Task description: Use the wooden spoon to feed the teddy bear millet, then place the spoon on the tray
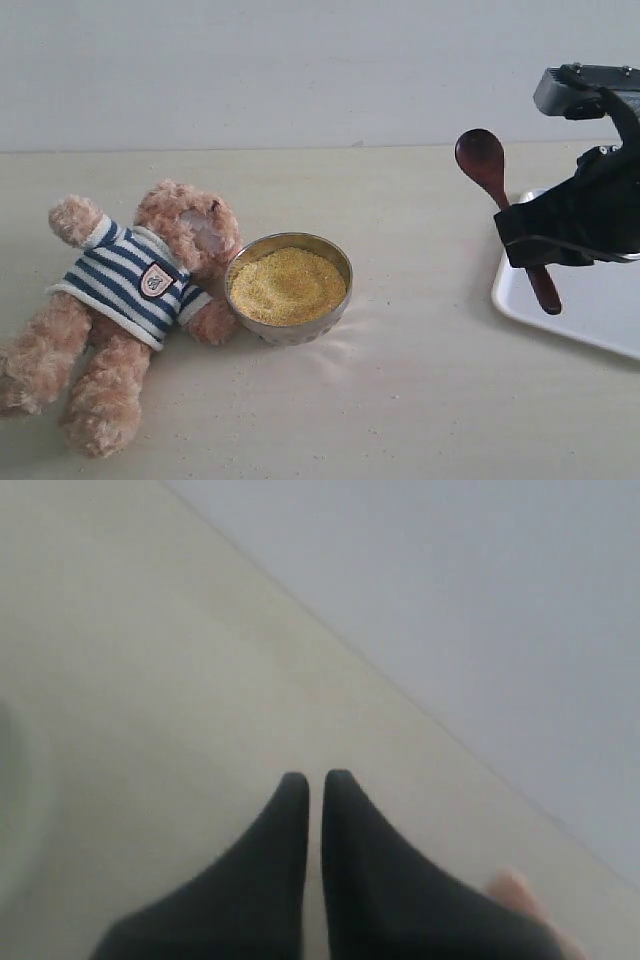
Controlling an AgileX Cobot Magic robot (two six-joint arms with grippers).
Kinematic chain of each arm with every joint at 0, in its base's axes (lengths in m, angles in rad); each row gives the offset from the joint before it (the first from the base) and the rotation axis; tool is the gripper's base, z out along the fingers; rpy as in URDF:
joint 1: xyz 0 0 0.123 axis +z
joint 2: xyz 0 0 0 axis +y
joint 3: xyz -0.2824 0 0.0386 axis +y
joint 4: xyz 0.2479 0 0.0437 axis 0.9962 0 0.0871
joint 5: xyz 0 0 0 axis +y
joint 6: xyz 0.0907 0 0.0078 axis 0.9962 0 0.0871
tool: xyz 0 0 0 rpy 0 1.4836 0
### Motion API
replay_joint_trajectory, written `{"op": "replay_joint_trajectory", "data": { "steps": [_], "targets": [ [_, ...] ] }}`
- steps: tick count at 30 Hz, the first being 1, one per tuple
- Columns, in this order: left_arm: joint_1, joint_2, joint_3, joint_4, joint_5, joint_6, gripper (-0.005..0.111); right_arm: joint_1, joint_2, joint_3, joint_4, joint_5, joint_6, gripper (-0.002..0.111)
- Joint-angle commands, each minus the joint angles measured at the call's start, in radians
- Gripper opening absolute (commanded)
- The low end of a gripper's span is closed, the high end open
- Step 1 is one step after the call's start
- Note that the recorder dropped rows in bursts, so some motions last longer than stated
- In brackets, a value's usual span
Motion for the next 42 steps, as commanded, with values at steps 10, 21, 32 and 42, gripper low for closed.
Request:
{"op": "replay_joint_trajectory", "data": {
  "steps": [10,21,32,42],
  "targets": [
    [0.0,-0.367,-0.035,-0.02,-0.244,-0.379,0.005,-0.006,-0.008,-0.001,0.049,-0.002,-0.027,0.0],
    [-0.226,-0.543,-0.17,0.216,-0.402,-0.191,0.005,-0.006,-0.008,-0.001,0.049,0.009,-0.055,0.0],
    [-0.389,-0.877,-0.091,0.315,-0.509,-0.282,0.005,-0.006,-0.008,-0.001,0.049,-0.018,-0.071,0.0],
    [-0.466,-0.983,-0.058,0.098,-0.407,-0.031,0.005,-0.006,-0.008,-0.001,0.049,-0.019,-0.095,0.0]
  ]
}}
